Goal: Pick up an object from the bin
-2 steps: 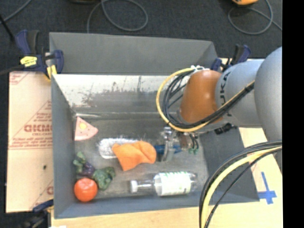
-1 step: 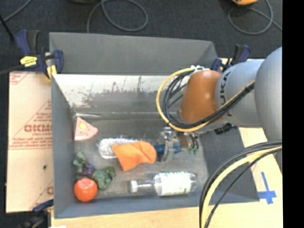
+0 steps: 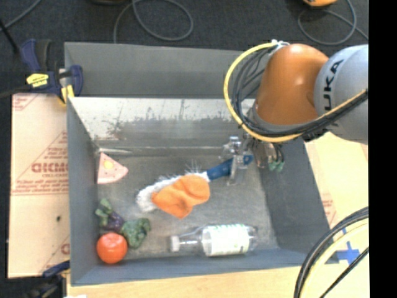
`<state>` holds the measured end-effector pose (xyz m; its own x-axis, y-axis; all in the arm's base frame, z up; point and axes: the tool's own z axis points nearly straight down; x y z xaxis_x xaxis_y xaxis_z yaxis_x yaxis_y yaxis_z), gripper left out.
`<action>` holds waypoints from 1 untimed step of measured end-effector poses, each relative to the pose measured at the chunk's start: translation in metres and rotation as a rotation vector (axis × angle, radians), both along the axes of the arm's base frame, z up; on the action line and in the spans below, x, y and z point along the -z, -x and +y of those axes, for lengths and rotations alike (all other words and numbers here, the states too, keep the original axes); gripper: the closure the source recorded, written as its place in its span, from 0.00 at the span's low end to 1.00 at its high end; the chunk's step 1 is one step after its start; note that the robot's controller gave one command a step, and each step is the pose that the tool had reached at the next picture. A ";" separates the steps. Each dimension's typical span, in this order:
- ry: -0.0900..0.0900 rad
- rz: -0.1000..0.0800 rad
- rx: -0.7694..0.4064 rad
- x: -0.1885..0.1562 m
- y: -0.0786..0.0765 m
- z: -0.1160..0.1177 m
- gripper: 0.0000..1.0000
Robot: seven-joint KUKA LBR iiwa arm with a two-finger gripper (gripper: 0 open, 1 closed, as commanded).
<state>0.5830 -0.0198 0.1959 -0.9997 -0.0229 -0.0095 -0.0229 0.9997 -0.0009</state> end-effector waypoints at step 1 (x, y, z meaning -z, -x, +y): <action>0.000 0.000 0.000 0.000 0.000 0.000 1.00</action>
Offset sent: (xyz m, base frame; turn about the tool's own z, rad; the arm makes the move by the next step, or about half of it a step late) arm -0.0076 -0.0103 0.0994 -0.0556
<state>0.5829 -0.0199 0.1957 -0.9997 -0.0230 -0.0091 -0.0230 0.9997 -0.0010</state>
